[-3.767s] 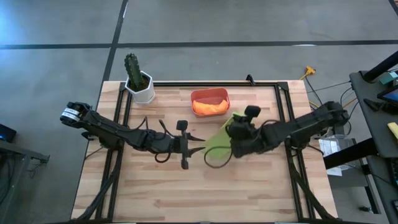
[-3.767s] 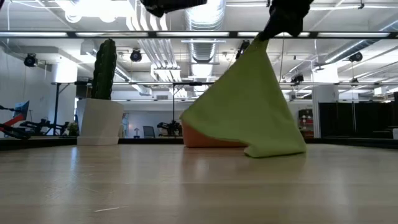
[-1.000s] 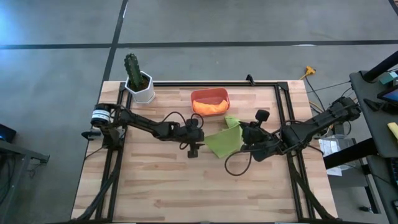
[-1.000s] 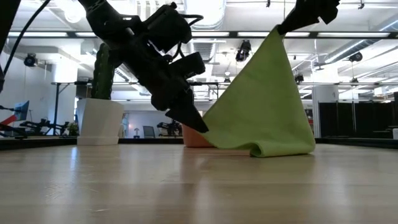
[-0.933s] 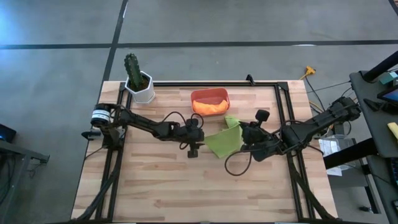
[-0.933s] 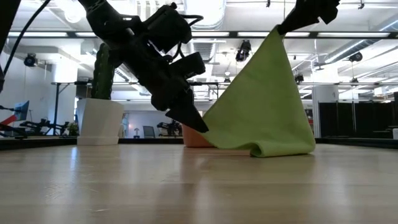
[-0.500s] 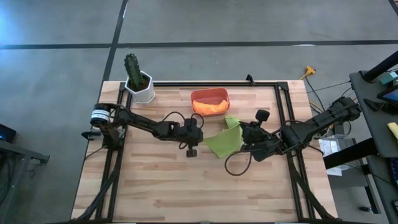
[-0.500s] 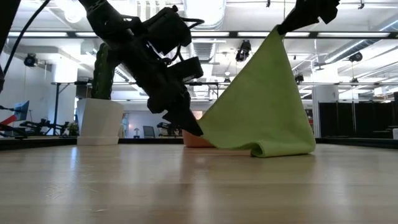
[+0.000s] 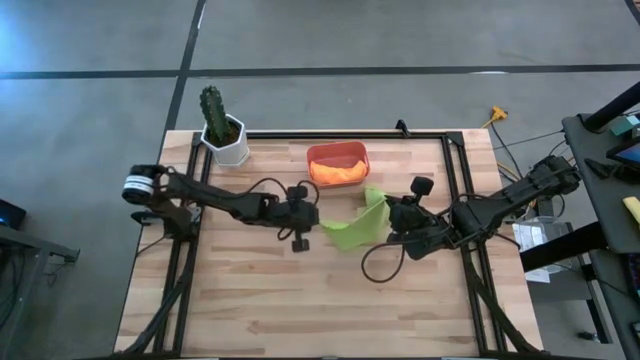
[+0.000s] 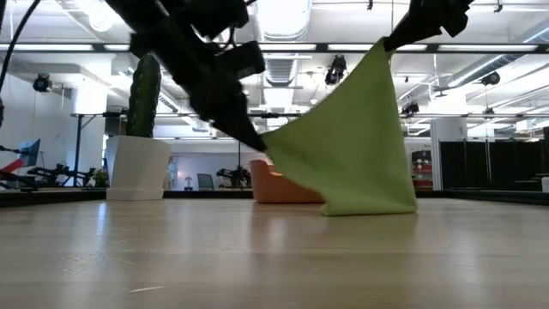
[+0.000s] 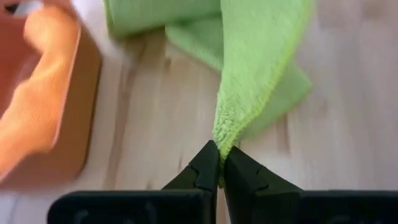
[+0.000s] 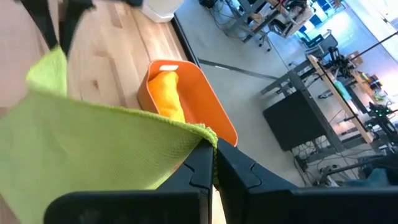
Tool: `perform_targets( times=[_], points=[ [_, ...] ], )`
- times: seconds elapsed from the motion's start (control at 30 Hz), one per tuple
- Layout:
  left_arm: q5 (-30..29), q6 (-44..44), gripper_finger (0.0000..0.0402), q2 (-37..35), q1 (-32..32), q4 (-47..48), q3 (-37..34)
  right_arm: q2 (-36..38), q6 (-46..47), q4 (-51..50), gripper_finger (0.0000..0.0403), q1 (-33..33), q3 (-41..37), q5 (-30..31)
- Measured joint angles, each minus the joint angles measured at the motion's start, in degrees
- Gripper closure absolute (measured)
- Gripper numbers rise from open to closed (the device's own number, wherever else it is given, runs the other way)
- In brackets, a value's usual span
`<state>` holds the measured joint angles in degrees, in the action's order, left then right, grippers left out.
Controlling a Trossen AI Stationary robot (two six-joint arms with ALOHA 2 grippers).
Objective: Roll microfiber towels into tight, uniform cylinder then place into a basket
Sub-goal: Fold the green microfiber cloth
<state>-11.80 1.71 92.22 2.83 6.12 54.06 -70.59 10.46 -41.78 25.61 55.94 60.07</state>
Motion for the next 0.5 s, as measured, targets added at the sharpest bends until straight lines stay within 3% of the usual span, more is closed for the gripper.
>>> perform_targets(
  times=[0.1,0.17,0.3,0.37,0.5],
  points=[
    [-8.0,-2.0,0.0401,-2.6,2.0,6.2,0.1,0.0,0.0,0.3,0.0394,-0.1,-0.2,0.0],
    [-18.5,-4.3,0.0401,-4.9,3.6,10.4,0.3,0.0,-0.2,0.8,0.0394,-0.2,-0.2,1.2],
    [-37.9,-8.6,0.0401,-10.6,7.4,13.6,0.3,-0.5,-4.5,4.3,0.0394,-0.4,-1.4,13.2],
    [-41.8,-8.8,0.0401,-13.5,9.0,13.5,0.3,-0.9,-7.8,6.6,0.0394,-1.0,-2.3,16.4],
    [-46.6,-8.3,0.0401,-17.6,11.3,13.5,0.8,-0.8,-14.1,8.7,0.0394,-2.5,-2.0,16.2]
  ],
)
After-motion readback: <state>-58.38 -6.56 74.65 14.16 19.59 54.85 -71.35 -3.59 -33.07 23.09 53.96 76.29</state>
